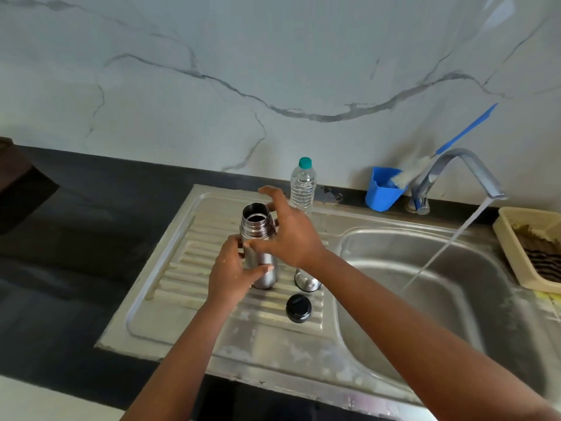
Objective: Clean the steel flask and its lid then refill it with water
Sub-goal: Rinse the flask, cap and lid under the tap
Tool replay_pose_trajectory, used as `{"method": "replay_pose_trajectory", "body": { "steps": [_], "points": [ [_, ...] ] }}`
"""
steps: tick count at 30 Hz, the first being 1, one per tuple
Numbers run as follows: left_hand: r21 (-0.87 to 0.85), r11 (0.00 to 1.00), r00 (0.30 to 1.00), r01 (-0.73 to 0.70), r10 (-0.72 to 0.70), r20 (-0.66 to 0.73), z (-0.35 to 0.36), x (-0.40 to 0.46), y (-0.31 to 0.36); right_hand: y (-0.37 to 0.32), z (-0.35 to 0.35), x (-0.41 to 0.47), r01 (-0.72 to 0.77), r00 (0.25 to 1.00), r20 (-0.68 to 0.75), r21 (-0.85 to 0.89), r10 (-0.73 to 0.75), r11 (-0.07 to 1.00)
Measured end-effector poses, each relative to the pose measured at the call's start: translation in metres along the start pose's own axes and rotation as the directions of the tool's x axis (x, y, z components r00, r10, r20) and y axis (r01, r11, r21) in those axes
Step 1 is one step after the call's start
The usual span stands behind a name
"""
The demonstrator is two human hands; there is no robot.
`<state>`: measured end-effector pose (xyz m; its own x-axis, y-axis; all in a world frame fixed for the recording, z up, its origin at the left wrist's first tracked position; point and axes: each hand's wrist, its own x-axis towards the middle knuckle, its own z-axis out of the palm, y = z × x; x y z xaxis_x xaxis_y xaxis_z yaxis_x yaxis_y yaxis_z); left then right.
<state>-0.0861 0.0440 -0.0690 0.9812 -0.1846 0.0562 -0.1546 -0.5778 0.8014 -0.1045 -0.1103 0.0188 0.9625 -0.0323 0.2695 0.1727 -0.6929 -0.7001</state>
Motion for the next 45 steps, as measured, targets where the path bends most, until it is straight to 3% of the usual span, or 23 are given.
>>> {"method": "replay_pose_trajectory", "body": {
  "steps": [19,23,26,30,34,41,45],
  "points": [
    [-0.077,0.996,0.998,-0.045,0.042,-0.04,0.005,-0.021,-0.013,0.035,-0.007,-0.031,-0.214,0.975,0.091,0.115,0.204,0.97],
    [-0.055,0.996,0.981,-0.077,0.066,-0.182,0.006,-0.034,-0.011,0.049,-0.012,-0.044,-0.282,0.958,0.094,0.12,0.271,0.952],
    [-0.133,0.991,0.964,-0.029,-0.007,-0.266,0.009,-0.057,-0.006,0.061,-0.011,-0.059,-0.31,0.948,0.108,0.111,0.299,0.944],
    [-0.096,0.993,0.997,0.07,-0.067,0.033,0.026,-0.087,-0.011,0.075,0.0,-0.086,-0.347,0.902,0.245,-0.073,0.354,0.935],
    [-0.055,0.991,0.941,0.125,-0.101,0.324,0.044,-0.095,-0.015,0.085,0.022,-0.113,-0.279,0.86,0.369,-0.24,0.353,0.93],
    [-0.077,0.983,0.913,0.167,-0.125,0.388,0.056,-0.092,-0.001,0.091,0.039,-0.13,-0.217,0.909,0.3,-0.252,0.289,0.943],
    [-0.136,0.977,0.917,0.162,-0.098,0.388,0.062,-0.093,0.014,0.092,0.024,-0.136,-0.282,0.921,0.233,-0.149,0.311,0.948]
  ]
}}
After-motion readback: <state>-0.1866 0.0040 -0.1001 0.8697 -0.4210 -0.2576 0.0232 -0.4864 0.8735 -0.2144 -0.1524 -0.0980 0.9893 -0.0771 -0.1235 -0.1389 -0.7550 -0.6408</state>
